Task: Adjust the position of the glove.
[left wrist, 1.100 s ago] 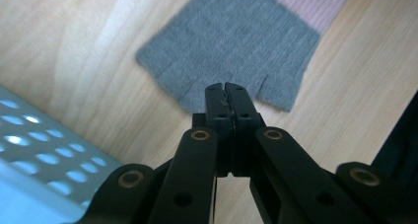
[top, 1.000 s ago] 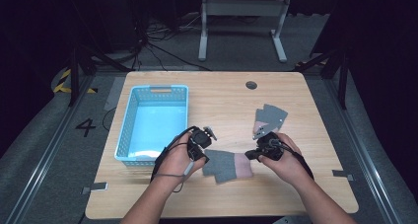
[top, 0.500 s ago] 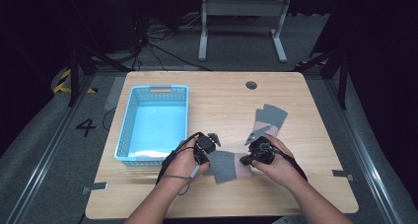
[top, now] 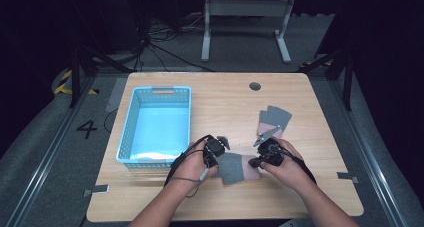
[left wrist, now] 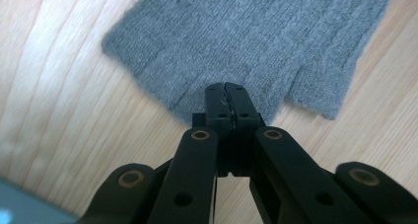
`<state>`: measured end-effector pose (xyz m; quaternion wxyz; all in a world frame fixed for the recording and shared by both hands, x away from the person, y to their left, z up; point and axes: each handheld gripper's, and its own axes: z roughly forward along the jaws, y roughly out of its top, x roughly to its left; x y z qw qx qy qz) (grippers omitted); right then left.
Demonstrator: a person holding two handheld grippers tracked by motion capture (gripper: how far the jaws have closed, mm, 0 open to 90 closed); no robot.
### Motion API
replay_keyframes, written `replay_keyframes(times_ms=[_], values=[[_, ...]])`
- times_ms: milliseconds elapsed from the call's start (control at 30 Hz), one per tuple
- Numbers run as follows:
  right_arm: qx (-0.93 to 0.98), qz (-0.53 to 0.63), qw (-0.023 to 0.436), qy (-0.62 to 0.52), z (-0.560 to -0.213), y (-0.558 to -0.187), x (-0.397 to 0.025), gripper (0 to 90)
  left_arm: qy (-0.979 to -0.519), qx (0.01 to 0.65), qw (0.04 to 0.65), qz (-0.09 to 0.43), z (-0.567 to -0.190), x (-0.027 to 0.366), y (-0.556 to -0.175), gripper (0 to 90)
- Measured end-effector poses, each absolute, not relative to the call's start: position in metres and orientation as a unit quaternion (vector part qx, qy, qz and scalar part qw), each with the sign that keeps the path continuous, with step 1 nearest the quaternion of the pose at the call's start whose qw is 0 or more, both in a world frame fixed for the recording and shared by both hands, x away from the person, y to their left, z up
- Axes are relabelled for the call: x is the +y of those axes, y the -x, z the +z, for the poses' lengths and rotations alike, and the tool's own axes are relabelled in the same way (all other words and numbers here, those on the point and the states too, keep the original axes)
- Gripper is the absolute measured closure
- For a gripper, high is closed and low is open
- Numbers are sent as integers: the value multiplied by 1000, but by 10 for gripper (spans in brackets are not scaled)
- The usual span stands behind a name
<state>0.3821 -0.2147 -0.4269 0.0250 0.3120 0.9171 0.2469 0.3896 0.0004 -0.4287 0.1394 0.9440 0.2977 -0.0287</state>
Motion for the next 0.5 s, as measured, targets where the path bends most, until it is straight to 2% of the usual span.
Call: replay_keyframes(times_ms=[233,500], values=[[913,239,29,-329,-426,-382,-229,900,-947,283,148,-29,-429,-11,-390,900],[908,257,39,-329,-418,-380,-232,900,-945,282,165,-33,-417,-4,-387,892]])
